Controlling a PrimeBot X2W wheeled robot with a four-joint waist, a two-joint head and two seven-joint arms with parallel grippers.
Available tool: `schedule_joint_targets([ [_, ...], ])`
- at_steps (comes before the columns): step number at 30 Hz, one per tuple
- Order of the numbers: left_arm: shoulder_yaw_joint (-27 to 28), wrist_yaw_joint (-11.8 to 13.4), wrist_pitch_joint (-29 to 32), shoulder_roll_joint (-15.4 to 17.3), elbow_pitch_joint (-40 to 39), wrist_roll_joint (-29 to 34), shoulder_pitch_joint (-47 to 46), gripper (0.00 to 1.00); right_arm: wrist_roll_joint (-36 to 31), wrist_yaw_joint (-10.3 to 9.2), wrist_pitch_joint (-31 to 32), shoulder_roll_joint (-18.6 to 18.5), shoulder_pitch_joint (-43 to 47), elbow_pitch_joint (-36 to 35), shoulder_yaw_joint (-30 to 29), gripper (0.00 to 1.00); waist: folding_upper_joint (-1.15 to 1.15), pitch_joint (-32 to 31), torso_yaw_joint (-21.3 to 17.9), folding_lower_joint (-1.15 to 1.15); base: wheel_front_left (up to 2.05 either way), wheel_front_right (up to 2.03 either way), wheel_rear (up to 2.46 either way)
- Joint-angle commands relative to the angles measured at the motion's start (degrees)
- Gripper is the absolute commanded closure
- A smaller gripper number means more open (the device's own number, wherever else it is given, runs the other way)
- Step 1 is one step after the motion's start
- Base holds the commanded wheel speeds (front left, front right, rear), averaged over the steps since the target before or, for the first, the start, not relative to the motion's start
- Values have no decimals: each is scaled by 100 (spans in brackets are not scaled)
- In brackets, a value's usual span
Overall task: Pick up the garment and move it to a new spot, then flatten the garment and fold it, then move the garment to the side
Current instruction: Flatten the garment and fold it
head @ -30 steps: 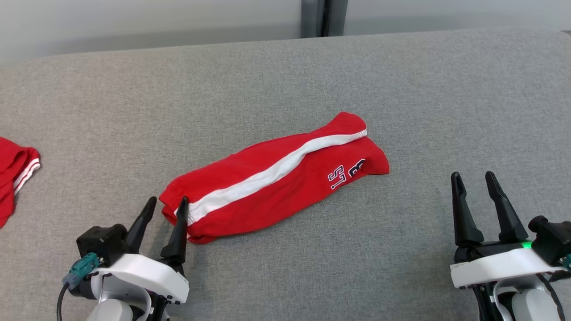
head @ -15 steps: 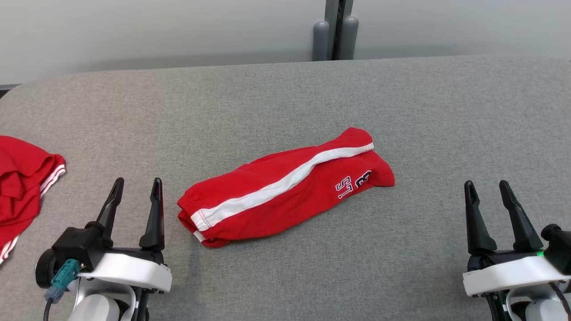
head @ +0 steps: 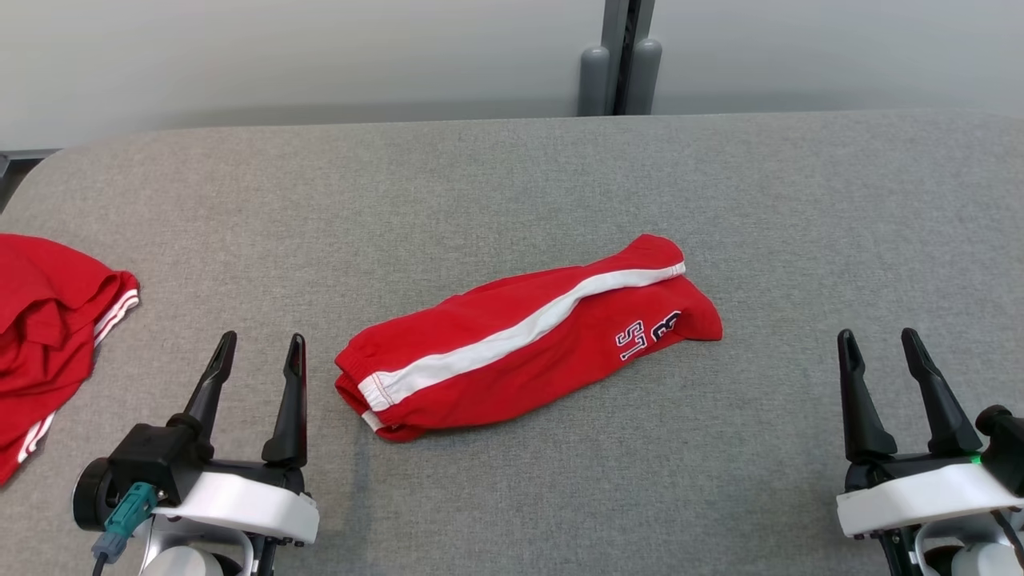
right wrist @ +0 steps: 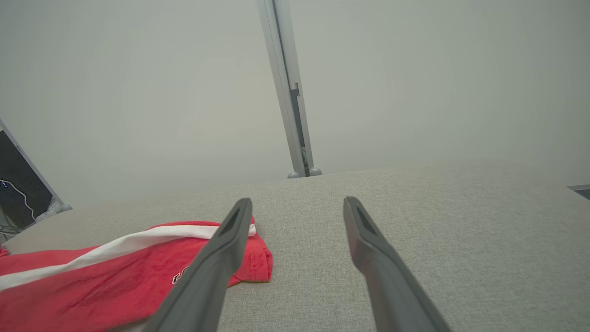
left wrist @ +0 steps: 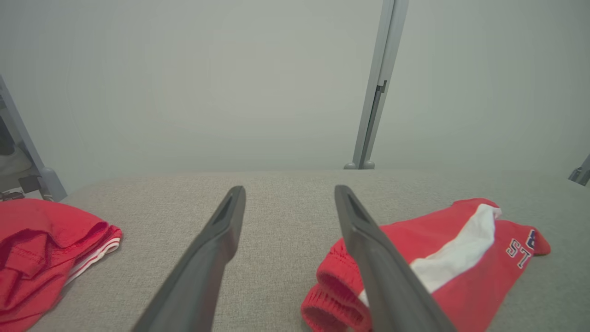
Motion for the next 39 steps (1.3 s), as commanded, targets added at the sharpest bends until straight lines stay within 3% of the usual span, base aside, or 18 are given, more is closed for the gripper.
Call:
schedule_joint_targets([
  [1, -7, -10, -5, -2, -22, -7, -62, 0, -42, 14, 50, -71, 19, -62, -48, 0, 0, 32, 48, 0, 0, 0, 0],
  [10, -147, -64, -47, -125, -75, 52, -313, 0, -119, 14, 300, -386, -296, -11, -178, 0, 0, 299, 461, 0, 0, 0, 0],
  [16, -209, -136, -134, -349, -41, 53, -512, 0, 64, 13, 475, -863, -844, 369, -71, 0, 0, 689, 890, 0, 0, 0, 0],
  [25, -181, -279, -196, -651, 116, 182, -836, 0, 533, 14, 648, -1589, -1890, 1329, 845, 0, 0, 1240, 1383, 0, 0, 0, 0],
  [34, 76, -521, -198, -934, 131, 403, -917, 0, 1047, 13, 851, -1967, -2407, 2039, 1606, 0, 0, 1429, 1517, 0, 0, 0, 0],
  [35, 103, -534, -198, -947, 141, 423, -915, 0, 1092, 13, 836, -1975, -2432, 2075, 1649, 52, 0, 1436, 1511, 0, 0, 0, 0],
  [37, 170, -573, -199, -970, 159, 481, -920, 0, 1183, 13, 796, -1990, -2456, 2140, 1741, 100, 0, 1447, 1486, 0, 0, 0, 0],
  [39, 224, -620, -199, -1011, 169, 529, -921, 0, 1292, 12, 774, -1981, -2442, 2175, 1796, 100, 0, 1444, 1440, 0, 0, 0, 0],
])
